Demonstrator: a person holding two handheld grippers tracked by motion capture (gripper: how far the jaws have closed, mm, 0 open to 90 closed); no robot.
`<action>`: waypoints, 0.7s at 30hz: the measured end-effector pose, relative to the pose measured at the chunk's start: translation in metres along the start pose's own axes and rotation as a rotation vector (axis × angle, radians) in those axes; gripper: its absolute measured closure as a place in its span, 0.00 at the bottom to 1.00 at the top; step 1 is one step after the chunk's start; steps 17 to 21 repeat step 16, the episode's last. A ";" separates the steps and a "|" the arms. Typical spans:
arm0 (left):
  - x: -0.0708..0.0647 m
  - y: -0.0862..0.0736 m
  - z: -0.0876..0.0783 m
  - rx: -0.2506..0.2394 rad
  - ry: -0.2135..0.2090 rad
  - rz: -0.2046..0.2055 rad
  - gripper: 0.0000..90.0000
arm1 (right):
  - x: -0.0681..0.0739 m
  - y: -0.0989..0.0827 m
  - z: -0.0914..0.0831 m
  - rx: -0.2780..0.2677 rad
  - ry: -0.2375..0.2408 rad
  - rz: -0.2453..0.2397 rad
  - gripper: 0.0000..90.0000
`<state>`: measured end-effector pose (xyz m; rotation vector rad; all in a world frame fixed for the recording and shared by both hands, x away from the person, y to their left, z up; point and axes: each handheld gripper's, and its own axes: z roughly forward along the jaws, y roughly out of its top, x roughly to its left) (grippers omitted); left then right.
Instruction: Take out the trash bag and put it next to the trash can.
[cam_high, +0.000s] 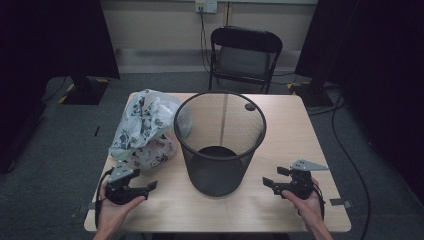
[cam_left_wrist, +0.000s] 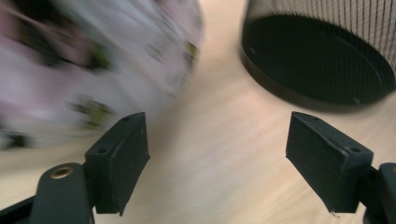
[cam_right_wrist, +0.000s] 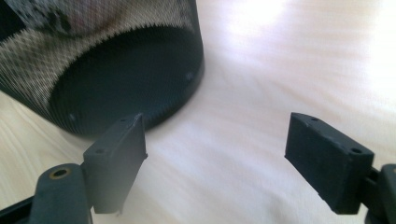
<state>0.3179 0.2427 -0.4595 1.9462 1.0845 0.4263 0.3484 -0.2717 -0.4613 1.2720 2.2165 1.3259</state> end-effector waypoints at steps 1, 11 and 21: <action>-0.003 -0.003 0.006 0.015 -0.001 0.002 0.24 | 0.000 -0.003 0.001 0.010 -0.004 0.000 0.22; -0.018 -0.016 0.040 0.170 0.008 0.112 0.24 | 0.009 -0.018 0.021 0.109 -0.059 -0.037 0.21; -0.021 -0.016 0.044 0.157 0.016 0.112 0.21 | 0.010 -0.021 0.023 0.134 -0.136 -0.077 0.20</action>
